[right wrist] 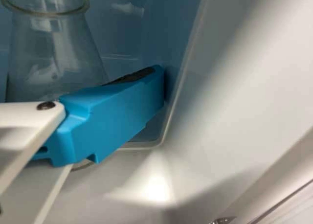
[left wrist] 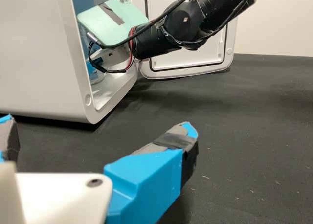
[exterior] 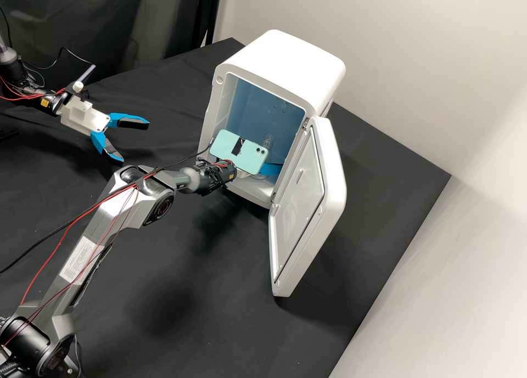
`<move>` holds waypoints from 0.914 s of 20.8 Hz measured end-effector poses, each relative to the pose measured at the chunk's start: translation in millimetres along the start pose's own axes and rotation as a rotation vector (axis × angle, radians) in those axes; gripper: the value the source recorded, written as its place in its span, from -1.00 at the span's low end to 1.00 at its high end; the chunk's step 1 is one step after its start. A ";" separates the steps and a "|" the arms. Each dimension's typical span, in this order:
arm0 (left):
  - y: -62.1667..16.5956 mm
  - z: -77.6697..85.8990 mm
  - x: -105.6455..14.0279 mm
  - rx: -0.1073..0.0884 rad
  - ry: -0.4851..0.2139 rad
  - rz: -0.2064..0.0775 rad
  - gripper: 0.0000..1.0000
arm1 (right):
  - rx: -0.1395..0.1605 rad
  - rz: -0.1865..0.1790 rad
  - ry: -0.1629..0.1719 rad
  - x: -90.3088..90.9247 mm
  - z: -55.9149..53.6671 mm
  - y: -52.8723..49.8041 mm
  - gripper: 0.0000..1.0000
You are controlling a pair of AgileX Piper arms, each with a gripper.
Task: Place the flask in the incubator
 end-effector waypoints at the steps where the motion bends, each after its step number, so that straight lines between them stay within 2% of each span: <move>1: 0.0 0.0 0.0 0.000 0.000 0.000 1.00 | 0.000 0.000 0.000 0.0 0.0 0.0 1.00; 5: 0.0 0.0 0.0 0.000 0.000 0.000 1.00 | -0.015 -0.009 0.002 -1.2 1.6 0.8 1.00; 8: 0.0 0.0 0.0 0.000 0.000 0.000 1.00 | -0.011 -0.013 0.007 -1.6 2.0 3.2 1.00; 14: 0.0 0.0 0.0 0.000 0.000 0.000 1.00 | 0.023 -0.009 0.015 -7.2 -2.2 11.5 1.00; 19: -0.2 -2.4 -0.7 -0.003 0.010 0.000 1.00 | 0.023 0.004 0.029 -10.2 -7.2 19.2 1.00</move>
